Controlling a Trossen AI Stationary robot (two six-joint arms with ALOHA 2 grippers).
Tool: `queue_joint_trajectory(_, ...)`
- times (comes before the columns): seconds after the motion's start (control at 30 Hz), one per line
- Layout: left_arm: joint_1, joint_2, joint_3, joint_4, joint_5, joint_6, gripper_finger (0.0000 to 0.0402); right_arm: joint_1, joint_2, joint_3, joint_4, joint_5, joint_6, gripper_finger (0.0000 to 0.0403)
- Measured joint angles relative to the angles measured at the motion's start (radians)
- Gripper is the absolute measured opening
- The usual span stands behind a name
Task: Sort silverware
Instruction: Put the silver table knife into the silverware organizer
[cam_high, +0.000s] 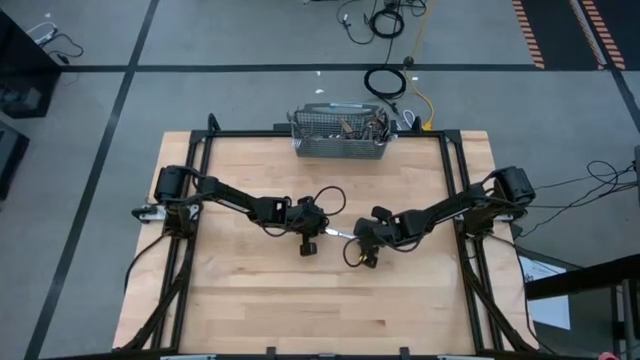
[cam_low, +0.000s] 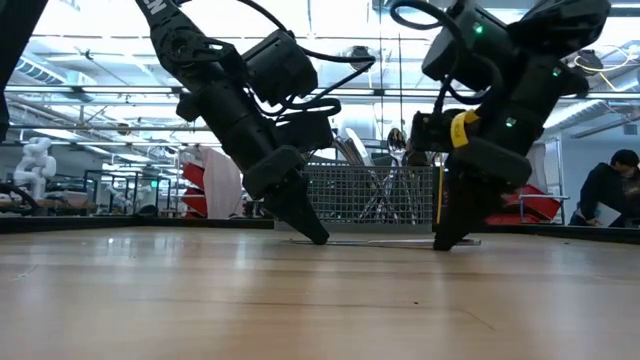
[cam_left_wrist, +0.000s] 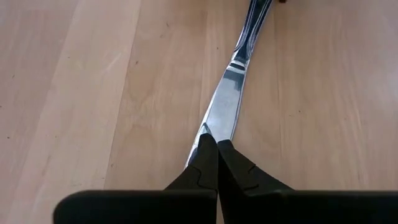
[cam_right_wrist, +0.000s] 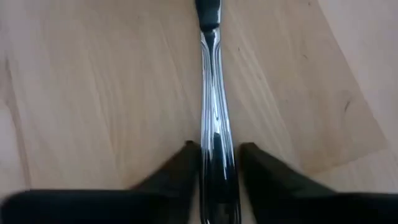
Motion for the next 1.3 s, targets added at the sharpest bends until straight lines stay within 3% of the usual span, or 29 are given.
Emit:
queue_joint_trajectory(0.1,0.0,0.0,0.0,0.008,0.0,0.0,0.0,0.001,0.003,0.002,-0.003,-0.02,0.002,0.0039)
queue_joint_trajectory(0.43,0.001,-0.039,0.013,-0.014,-0.035,-0.003,0.0012,0.0,-0.008,0.013,-0.022,-0.03,0.04,0.0037)
queue_joint_trajectory(0.73,0.051,-0.275,0.085,-0.124,-0.067,-0.003,0.0043,0.007,-0.065,0.008,-0.014,0.034,0.074,0.0036)
queue_joint_trajectory(0.8,0.077,-0.317,0.088,-0.133,-0.068,-0.002,0.0044,0.006,-0.09,0.008,-0.015,0.043,0.083,0.0008)
queue_joint_trajectory(0.97,0.141,-0.303,0.085,-0.229,0.084,-0.001,0.0045,0.003,-0.107,0.006,-0.023,0.073,0.081,0.0002)
queue_joint_trajectory(1.07,0.153,-0.264,0.086,-0.243,0.113,0.0,0.0045,0.001,-0.106,0.006,-0.023,0.079,0.076,0.0002)
queue_joint_trajectory(1.3,0.163,-0.12,0.086,-0.171,0.297,0.074,0.0046,0.002,-0.107,0.008,-0.033,0.1,0.064,0.0002)
